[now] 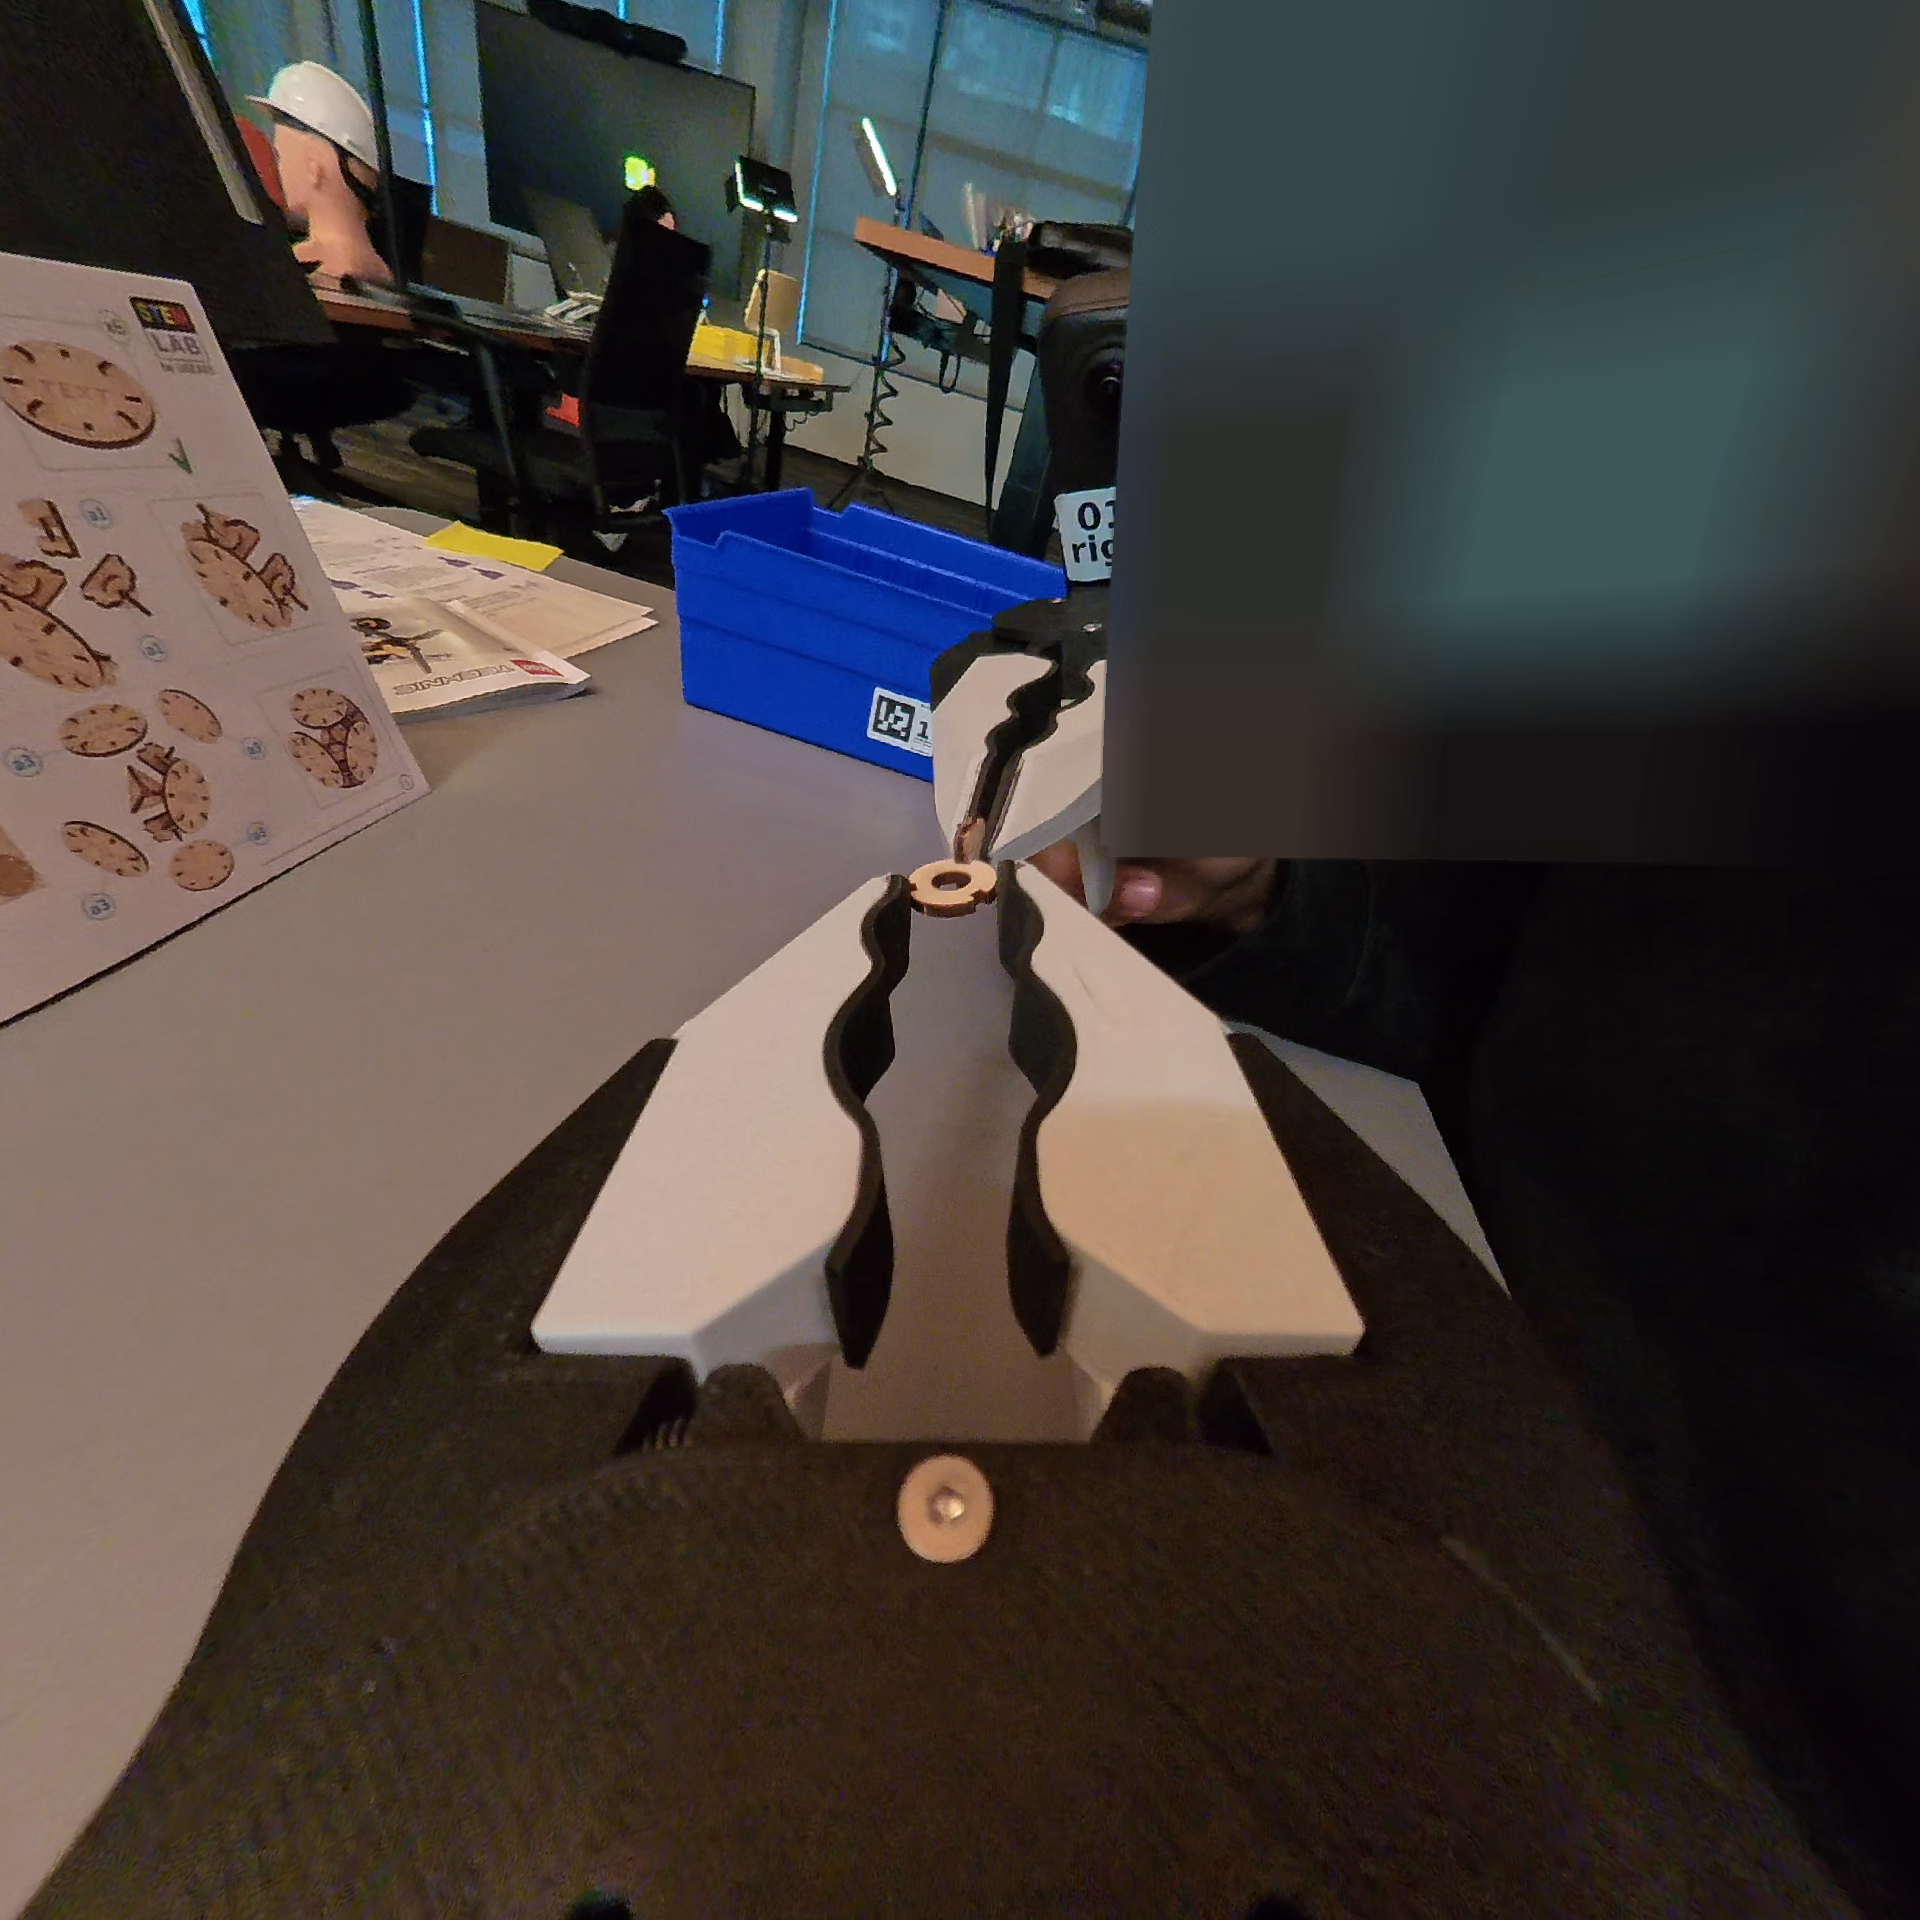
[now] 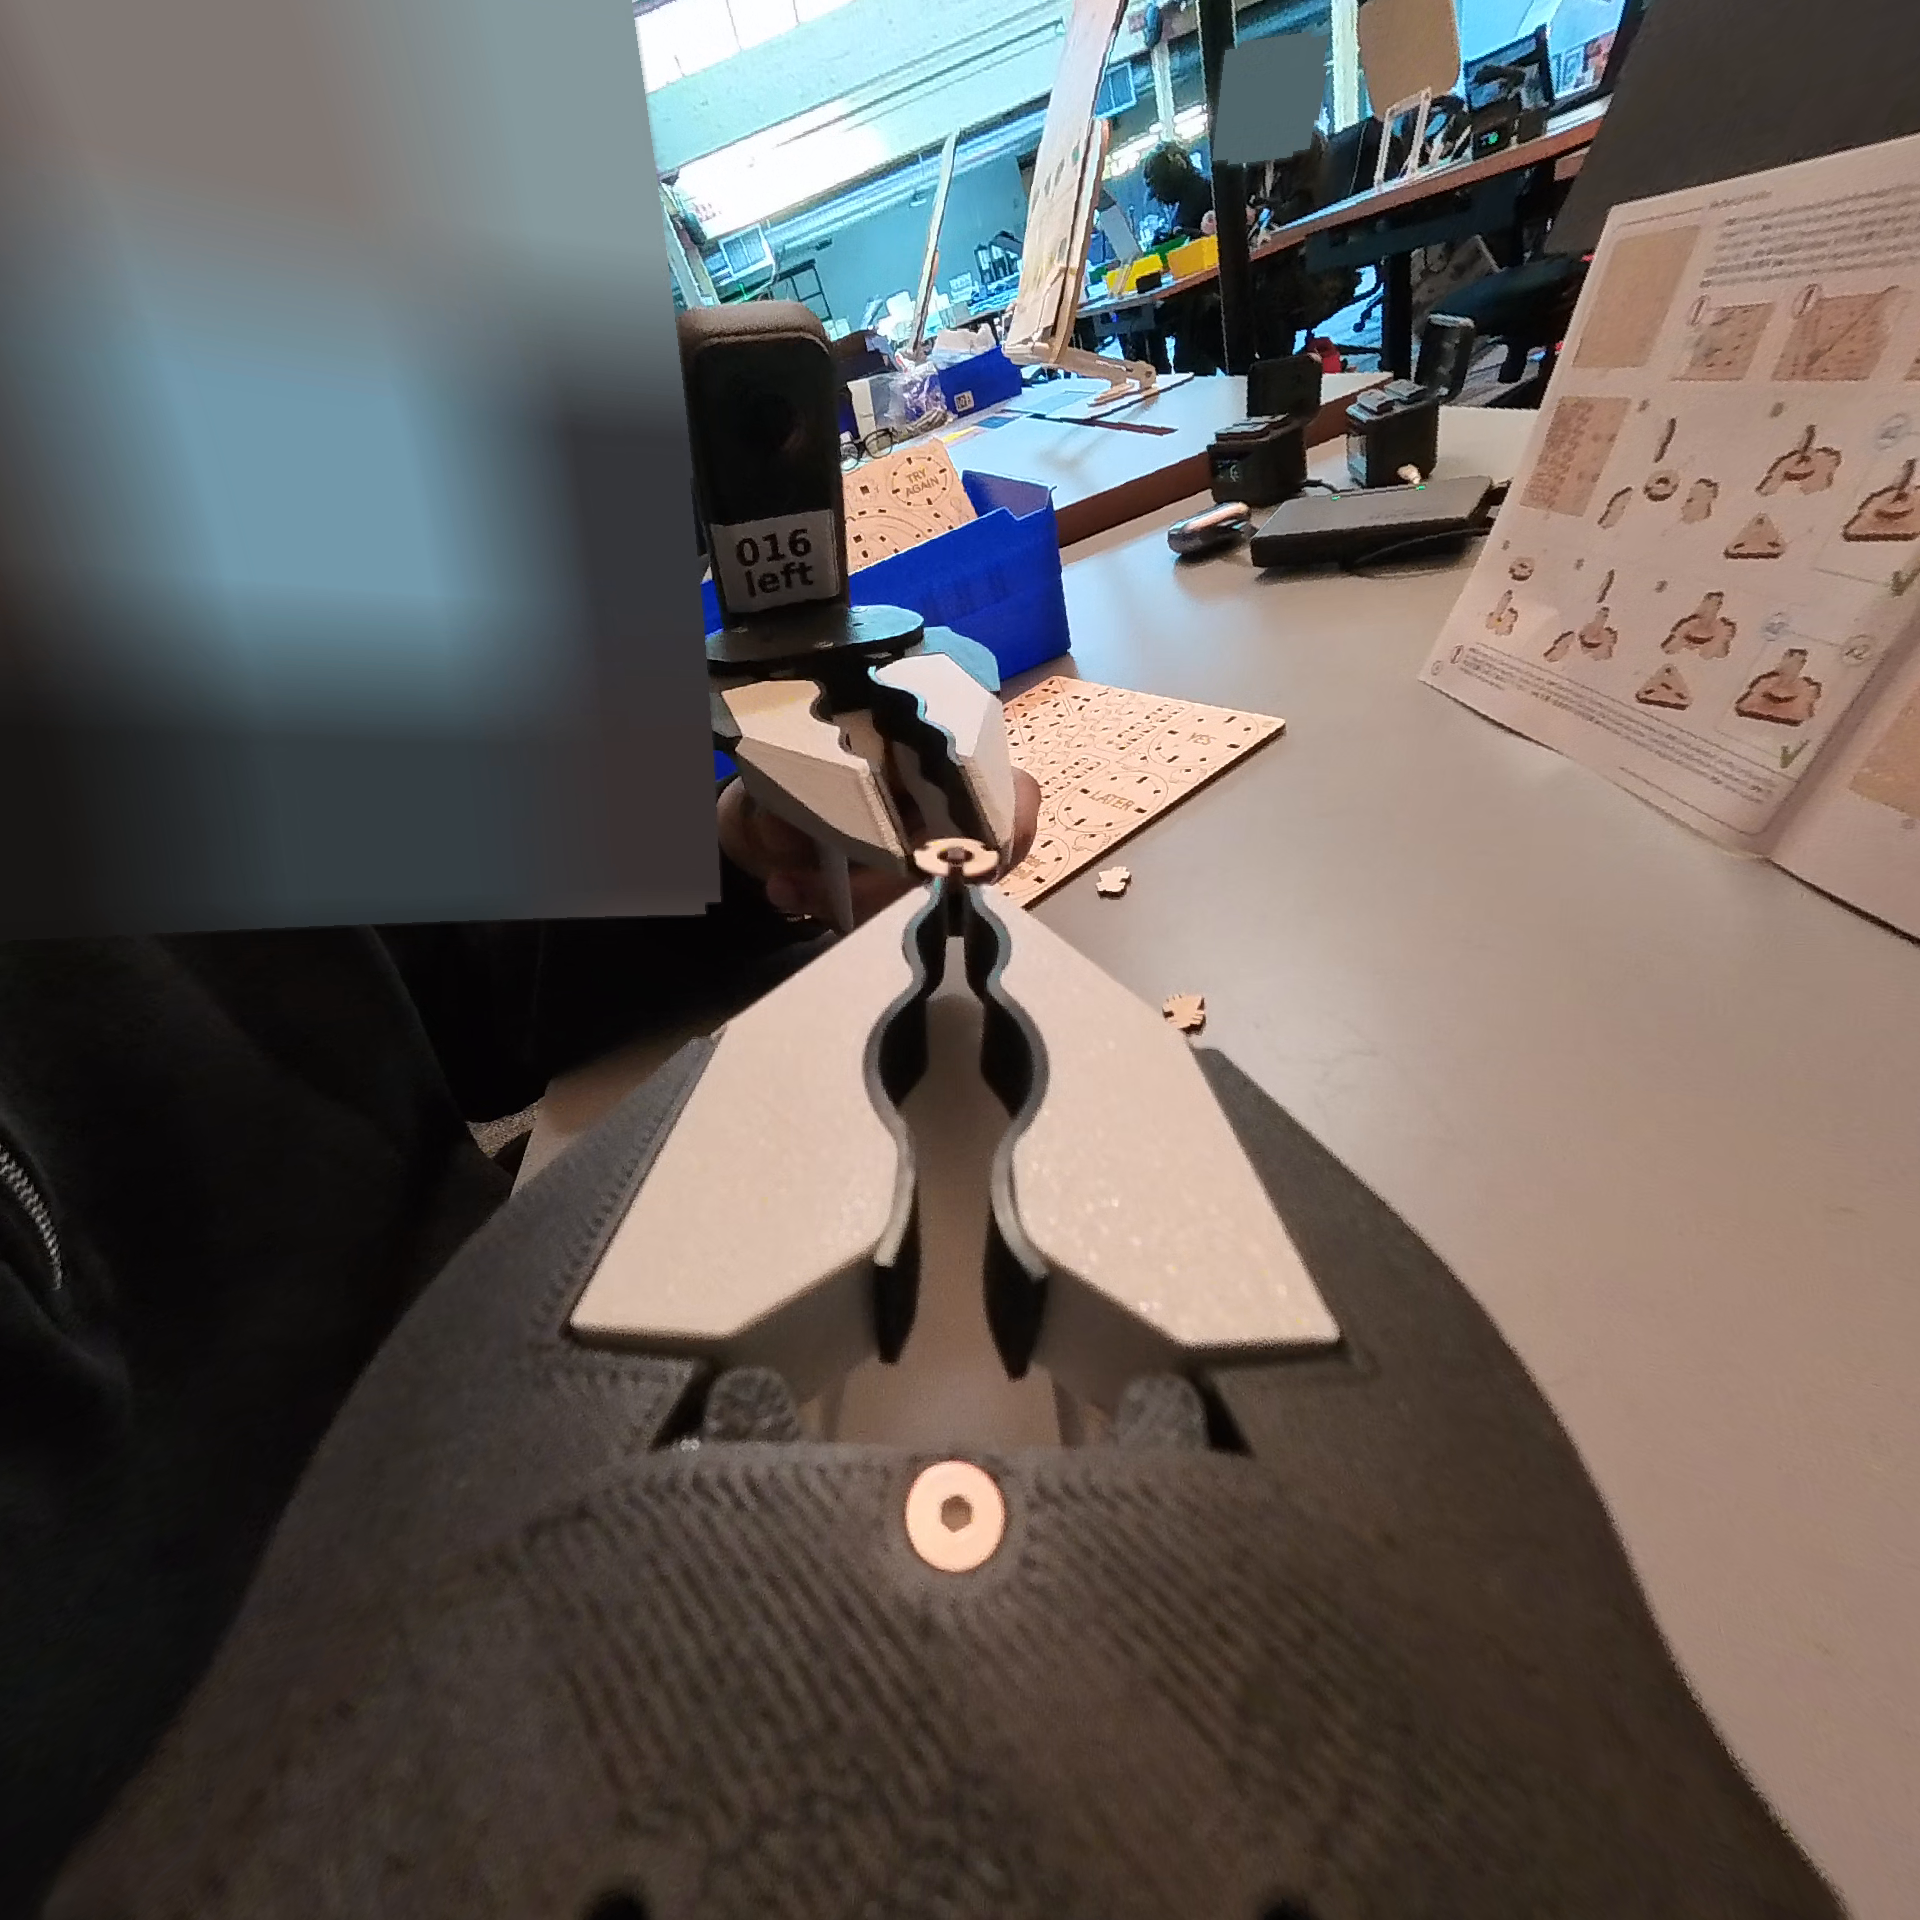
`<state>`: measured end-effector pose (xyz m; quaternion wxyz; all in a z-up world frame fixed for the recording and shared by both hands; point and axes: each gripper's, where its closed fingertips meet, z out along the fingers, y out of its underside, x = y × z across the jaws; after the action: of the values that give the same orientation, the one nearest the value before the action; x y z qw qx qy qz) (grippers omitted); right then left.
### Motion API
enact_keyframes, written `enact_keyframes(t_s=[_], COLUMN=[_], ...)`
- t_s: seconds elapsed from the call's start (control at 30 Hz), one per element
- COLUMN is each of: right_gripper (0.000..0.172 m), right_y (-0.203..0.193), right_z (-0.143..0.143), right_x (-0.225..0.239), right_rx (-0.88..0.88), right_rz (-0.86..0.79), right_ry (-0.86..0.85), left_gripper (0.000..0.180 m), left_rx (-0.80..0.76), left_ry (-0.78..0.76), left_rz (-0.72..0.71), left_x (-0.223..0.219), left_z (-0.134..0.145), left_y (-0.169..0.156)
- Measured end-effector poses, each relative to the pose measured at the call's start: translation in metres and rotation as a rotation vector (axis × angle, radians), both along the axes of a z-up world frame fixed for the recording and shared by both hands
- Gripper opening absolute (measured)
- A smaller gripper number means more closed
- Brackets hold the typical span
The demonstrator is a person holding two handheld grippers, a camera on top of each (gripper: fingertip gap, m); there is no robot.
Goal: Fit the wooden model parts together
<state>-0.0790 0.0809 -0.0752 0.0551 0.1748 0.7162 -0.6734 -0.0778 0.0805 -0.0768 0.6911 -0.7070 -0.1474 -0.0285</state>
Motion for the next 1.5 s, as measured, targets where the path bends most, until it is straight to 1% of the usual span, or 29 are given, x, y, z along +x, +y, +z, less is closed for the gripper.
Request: enact_keyframes(t_s=[0.13, 0.37, 0.47, 0.53, 0.7, 0.9, 1.5], right_gripper=[0.0, 0.0, 0.0, 0.0, 0.0, 0.0, 0.0], right_y=[0.0, 0.0, 0.002, 0.003, -0.002, -0.008, -0.008], right_z=[-0.003, -0.004, 0.0, 0.0, -0.001, -0.003, -0.003], right_x=[-0.003, -0.005, -0.007, -0.009, -0.004, 0.002, -0.001], right_rx=[0.021, 0.028, 0.009, 0.001, 0.005, 0.02, 0.027], right_rz=[-0.026, -0.041, -0.047, -0.05, -0.028, -0.018, -0.044], right_ry=[0.007, 0.017, 0.012, 0.008, 0.026, 0.064, 0.064], left_gripper=[0.015, 0.016, 0.033, 0.035, 0.031, 0.017, 0.016], left_rx=[-0.016, -0.022, -0.022, 0.004, 0.031, 0.012, 0.015], left_ry=[0.016, 0.016, 0.023, 0.006, -0.032, -0.024, -0.024], left_rz=[0.032, 0.038, 0.037, 0.033, 0.008, -0.017, 0.014], left_x=[-0.004, -0.004, -0.004, -0.004, -0.003, 0.002, -0.002], left_z=[-0.002, -0.003, -0.002, 0.002, 0.003, 0.0, 0.0], left_y=[0.0, 0.0, -0.001, -0.003, -0.003, 0.0, 0.001])
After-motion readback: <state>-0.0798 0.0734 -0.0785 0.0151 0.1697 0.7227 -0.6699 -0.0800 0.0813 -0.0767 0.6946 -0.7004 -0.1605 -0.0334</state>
